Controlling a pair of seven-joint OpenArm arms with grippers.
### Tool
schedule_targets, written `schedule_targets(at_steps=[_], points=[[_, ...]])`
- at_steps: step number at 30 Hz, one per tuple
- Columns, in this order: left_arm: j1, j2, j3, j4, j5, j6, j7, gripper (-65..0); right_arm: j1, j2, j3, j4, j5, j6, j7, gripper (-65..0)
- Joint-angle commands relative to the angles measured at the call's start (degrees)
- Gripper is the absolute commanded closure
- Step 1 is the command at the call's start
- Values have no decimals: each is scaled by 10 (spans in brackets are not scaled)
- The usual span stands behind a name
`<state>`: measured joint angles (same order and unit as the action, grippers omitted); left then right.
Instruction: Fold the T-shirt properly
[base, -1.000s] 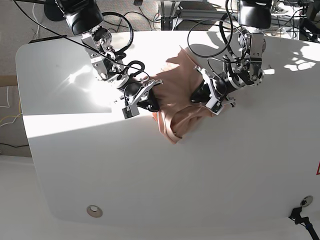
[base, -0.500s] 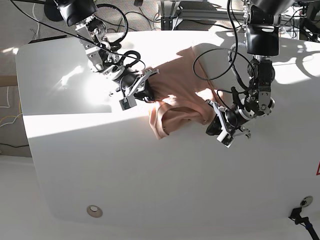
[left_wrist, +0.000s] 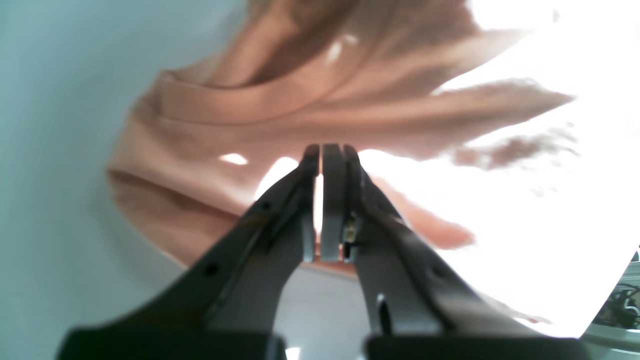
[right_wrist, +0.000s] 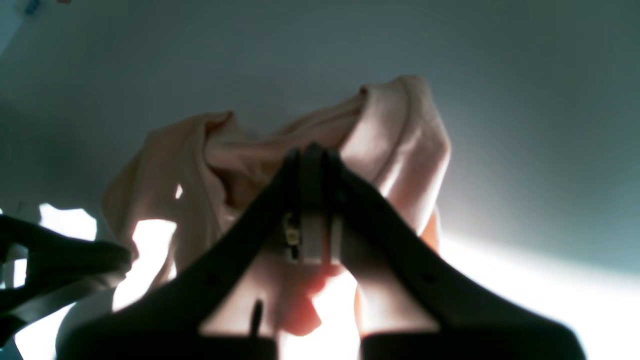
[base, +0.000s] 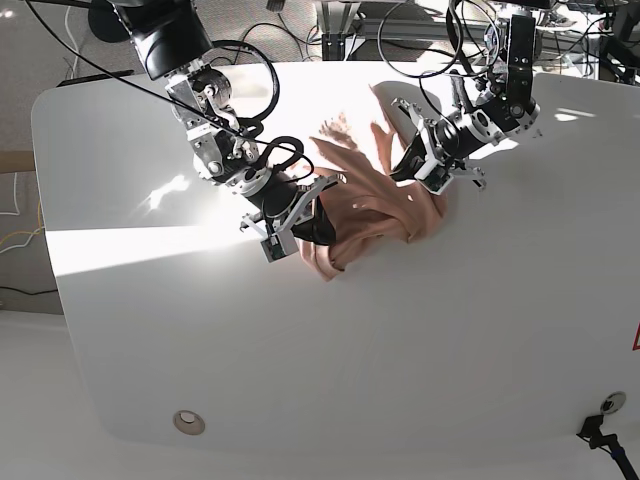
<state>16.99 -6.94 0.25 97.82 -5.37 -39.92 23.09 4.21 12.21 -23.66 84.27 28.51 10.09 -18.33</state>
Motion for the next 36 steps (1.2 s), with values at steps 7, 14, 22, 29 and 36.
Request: schedule_targets(at_steps=[7, 14, 22, 29, 36], points=[[-45, 9, 12, -83, -7, -1, -17, 0, 2, -2, 3, -53, 1, 5, 11, 0], [-168, -21, 36, -212, -8, -1, -17, 0, -28, 18, 4, -12, 1, 1, 11, 0], [-208, -37, 31, -218, -10, -1, -17, 0, -37, 27, 4, 2, 1, 1, 11, 0], [-172, -47, 30, -155, -10, -1, -15, 0, 0, 39, 4, -9, 1, 1, 11, 0], [-143, -46, 30, -152, -10, -1, -15, 0, 11, 37, 4, -49, 1, 2, 11, 0]])
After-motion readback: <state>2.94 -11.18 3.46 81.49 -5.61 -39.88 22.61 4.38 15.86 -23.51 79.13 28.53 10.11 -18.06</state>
